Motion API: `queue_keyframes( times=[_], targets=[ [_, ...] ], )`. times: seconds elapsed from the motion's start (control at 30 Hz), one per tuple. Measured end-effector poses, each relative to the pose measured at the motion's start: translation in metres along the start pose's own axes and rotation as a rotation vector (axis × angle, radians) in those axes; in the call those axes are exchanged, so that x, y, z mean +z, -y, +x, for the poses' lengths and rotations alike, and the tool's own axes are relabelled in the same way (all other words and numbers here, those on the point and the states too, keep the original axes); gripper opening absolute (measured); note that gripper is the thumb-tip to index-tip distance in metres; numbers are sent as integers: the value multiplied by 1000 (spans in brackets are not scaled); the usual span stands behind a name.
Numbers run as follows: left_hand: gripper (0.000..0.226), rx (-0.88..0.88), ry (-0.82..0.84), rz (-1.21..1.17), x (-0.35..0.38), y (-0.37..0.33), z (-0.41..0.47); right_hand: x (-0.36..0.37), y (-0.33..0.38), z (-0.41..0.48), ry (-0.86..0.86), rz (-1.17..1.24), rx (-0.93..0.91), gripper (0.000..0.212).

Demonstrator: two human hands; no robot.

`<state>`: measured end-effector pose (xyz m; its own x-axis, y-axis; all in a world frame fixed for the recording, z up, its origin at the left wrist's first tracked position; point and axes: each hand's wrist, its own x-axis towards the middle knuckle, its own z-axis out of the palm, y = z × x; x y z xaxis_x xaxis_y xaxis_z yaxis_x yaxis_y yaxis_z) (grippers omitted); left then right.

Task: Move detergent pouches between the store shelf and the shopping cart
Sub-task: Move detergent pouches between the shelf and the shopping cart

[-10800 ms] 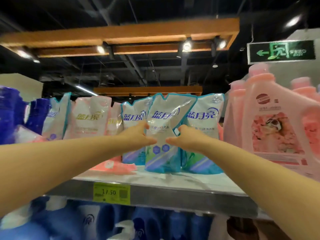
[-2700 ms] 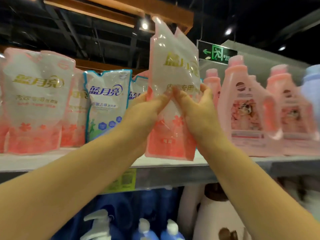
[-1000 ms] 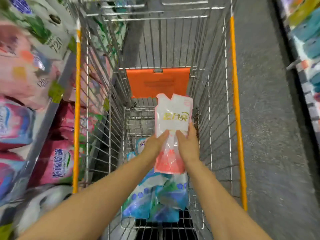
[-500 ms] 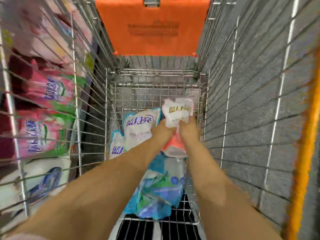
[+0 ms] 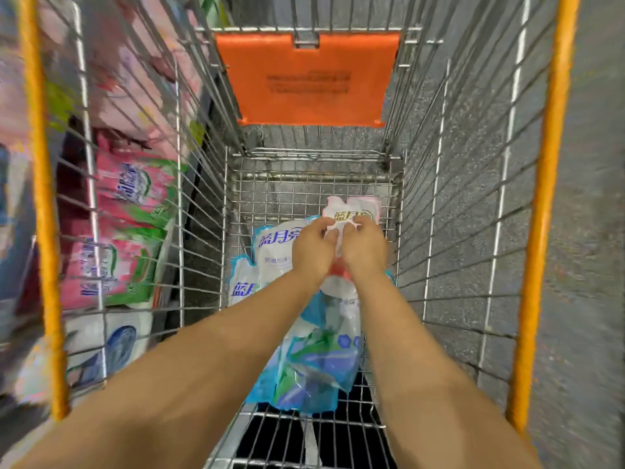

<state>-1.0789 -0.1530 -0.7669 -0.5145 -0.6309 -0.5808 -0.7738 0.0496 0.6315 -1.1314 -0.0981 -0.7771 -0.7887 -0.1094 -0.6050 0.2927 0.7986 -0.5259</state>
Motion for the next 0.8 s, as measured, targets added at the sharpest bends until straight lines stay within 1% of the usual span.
queue_keyframes(
  times=[0.07,0.17,0.23,0.37,0.47,0.63,0.73,0.8],
  targets=[
    [23,21,-72,-79,-18,-14,-14,-8,22,-18,11,54,-105,31],
    [25,65,-196,-188,-52,-32,-37,-13,55,-55,-4,137,-314,27],
    [27,86,-279,-214,-80,-41,-55,-14,76,-83,-13,164,-393,24],
    [23,169,-413,-299,-134,-41,-100,-14,111,-146,-16,232,-531,21],
    [18,243,-586,-344,-180,-36,-146,-14,133,-206,1,302,-717,20],
    [21,348,-810,-470,-276,-5,-253,-13,156,-340,46,319,-1029,20],
    [9,421,-919,-498,-327,37,-341,-5,151,-438,145,353,-1207,20],
    [13,464,-1006,-485,-362,69,-404,1,143,-507,227,373,-1314,18]
  ],
)
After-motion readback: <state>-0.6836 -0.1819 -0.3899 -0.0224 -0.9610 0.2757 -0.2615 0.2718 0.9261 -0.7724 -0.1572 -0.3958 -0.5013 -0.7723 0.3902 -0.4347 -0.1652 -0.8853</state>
